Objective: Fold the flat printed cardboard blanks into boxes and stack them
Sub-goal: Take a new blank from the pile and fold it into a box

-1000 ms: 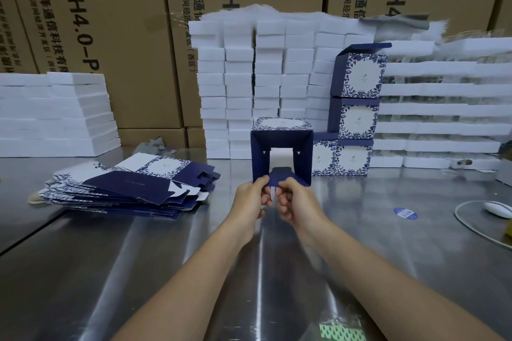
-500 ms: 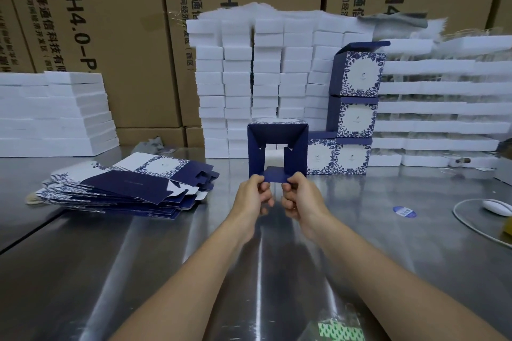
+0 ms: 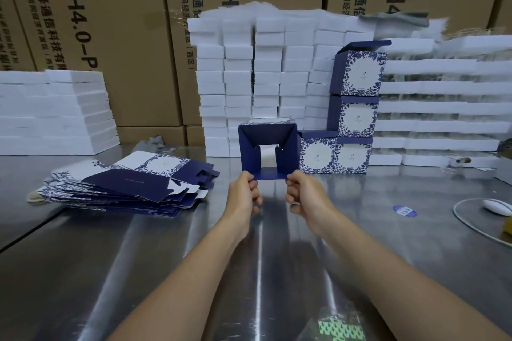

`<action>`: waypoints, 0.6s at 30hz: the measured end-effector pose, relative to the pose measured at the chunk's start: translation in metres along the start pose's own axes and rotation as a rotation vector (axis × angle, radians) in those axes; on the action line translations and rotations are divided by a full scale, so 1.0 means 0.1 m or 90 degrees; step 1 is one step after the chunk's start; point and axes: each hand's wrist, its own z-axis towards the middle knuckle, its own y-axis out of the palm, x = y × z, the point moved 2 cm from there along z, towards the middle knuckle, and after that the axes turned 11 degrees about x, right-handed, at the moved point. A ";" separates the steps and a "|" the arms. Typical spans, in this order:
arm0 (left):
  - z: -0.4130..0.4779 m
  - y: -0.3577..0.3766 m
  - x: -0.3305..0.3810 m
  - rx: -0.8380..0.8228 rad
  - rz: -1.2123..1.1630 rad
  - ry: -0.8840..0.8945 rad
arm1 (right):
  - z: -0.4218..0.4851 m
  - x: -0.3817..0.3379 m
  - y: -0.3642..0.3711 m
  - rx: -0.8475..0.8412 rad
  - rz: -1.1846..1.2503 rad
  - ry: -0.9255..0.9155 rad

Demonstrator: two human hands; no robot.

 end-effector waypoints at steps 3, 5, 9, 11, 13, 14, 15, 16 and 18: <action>0.02 0.02 -0.04 -0.043 0.009 -0.007 | 0.04 0.01 -0.02 0.010 -0.006 -0.008; 0.04 0.03 -0.04 -0.067 0.019 0.011 | 0.05 0.01 -0.03 0.018 -0.020 -0.010; 0.08 0.02 -0.06 -0.099 0.039 0.017 | 0.08 0.04 -0.04 -0.019 -0.070 -0.033; 0.08 0.02 -0.08 -0.106 0.050 0.009 | 0.08 0.06 -0.02 -0.037 -0.063 -0.046; 0.09 0.03 -0.10 -0.084 0.037 0.023 | 0.10 0.05 -0.02 -0.050 -0.045 -0.043; 0.10 0.02 -0.09 -0.061 0.011 0.037 | 0.11 0.05 -0.03 -0.062 -0.041 -0.035; 0.13 0.00 -0.08 -0.040 -0.021 0.055 | 0.12 0.05 -0.04 -0.079 -0.044 -0.027; 0.15 -0.02 -0.07 -0.026 -0.043 0.077 | 0.13 0.05 -0.06 -0.097 -0.062 -0.027; 0.17 -0.05 -0.04 -0.020 -0.044 0.122 | 0.14 0.08 -0.08 -0.111 -0.146 -0.054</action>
